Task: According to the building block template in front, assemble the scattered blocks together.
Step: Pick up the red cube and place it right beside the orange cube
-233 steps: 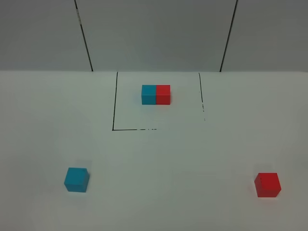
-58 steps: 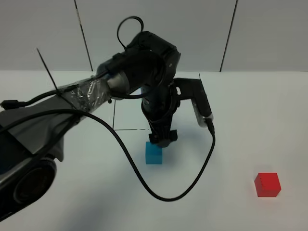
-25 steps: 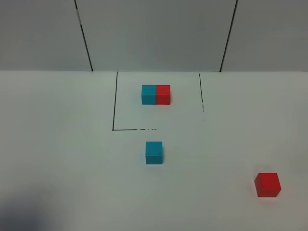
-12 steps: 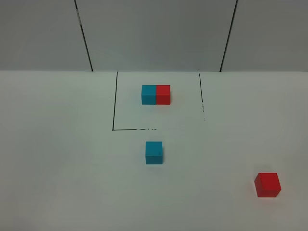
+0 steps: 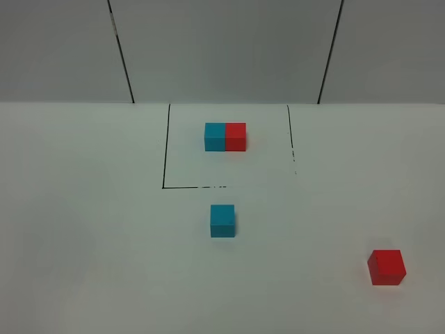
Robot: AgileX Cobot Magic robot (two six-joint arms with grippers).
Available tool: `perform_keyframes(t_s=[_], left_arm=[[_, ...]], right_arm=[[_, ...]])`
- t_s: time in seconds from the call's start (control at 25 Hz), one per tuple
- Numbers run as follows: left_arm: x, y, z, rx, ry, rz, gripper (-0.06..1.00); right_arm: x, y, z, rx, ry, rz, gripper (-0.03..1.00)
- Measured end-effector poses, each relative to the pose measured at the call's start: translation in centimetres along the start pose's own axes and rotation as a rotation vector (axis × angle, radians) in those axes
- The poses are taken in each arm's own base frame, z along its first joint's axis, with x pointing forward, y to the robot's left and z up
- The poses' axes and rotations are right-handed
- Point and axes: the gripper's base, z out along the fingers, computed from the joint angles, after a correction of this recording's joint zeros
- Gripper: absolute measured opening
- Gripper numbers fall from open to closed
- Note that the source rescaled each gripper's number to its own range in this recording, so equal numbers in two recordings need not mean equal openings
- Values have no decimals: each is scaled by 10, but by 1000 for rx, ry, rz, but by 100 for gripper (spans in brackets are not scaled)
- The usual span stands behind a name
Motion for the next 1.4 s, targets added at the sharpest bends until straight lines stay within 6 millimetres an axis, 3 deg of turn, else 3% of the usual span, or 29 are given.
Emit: perform_keyframes(t_s=[0.48, 1.4], left_arm=[[13, 3, 0, -21, -44, -26, 70], [13, 7, -1, -31, -48, -44, 70]], right_arm=[[0, 0, 0, 0, 0, 0, 100], [0, 0, 0, 0, 0, 0, 100]])
